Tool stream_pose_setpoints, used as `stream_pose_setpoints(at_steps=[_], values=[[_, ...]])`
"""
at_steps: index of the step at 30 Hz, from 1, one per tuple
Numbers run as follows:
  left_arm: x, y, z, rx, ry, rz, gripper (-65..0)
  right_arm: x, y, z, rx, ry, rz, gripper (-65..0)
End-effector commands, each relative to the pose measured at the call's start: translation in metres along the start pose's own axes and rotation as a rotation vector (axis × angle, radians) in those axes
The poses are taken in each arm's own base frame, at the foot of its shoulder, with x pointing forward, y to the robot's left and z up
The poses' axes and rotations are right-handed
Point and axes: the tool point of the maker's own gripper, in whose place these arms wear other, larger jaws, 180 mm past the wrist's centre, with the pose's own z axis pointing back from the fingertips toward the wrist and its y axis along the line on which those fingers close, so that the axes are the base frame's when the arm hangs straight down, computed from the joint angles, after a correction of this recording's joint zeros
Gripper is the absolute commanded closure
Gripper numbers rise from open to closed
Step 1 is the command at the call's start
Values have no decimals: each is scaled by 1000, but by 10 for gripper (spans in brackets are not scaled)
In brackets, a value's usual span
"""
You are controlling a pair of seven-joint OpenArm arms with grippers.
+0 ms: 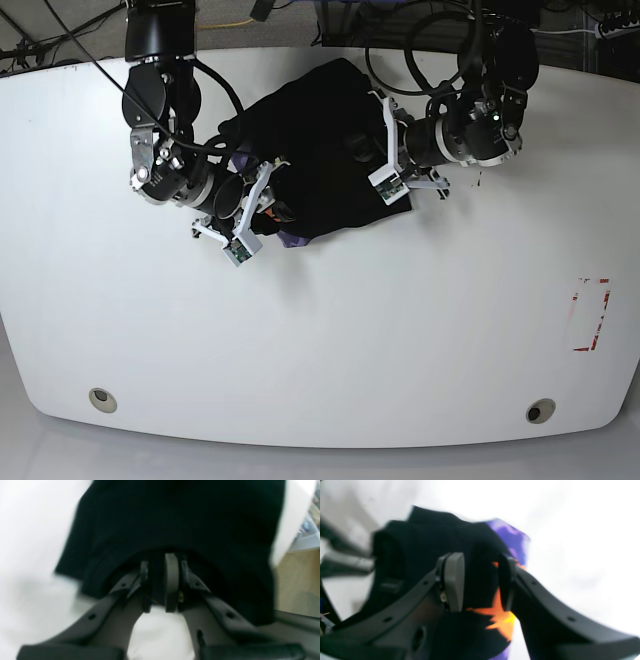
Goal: Fold the T-shirt properly
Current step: 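Fold the shirt ends together toward the middle with both grippers, then lift the folded bundle with both grippers and hand it to the left gripper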
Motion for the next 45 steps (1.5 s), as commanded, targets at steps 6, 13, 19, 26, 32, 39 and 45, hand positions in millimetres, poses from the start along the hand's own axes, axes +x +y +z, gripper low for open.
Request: stream_pose_setpoints(at_steps=[6,13,19,26,32,39,45], values=[[15,-19,-19,14,39,-121,-69,35,-4,-28,60,-29,50,-211],[-16,-5,-24,66,169,-157,-69,17,-14,-51,61,19,64,-211],[-46,38,-32,117,294,-116,-69,-1,-26,-53,8,73,118,-211],[-56,82,-46,124,332,-75,-69,-18,-37,-31,-1,107,191,-209],[-37,124,-34,191,303,-107,-69,-37,-28,-19,-10,112,172,-209],[12,156,-2,309,237,-185,-68,-31,5,-6,16,68,211,-209],[38,147,31,396,117,-220,-68,-10,21,1,3,64,270,-209]])
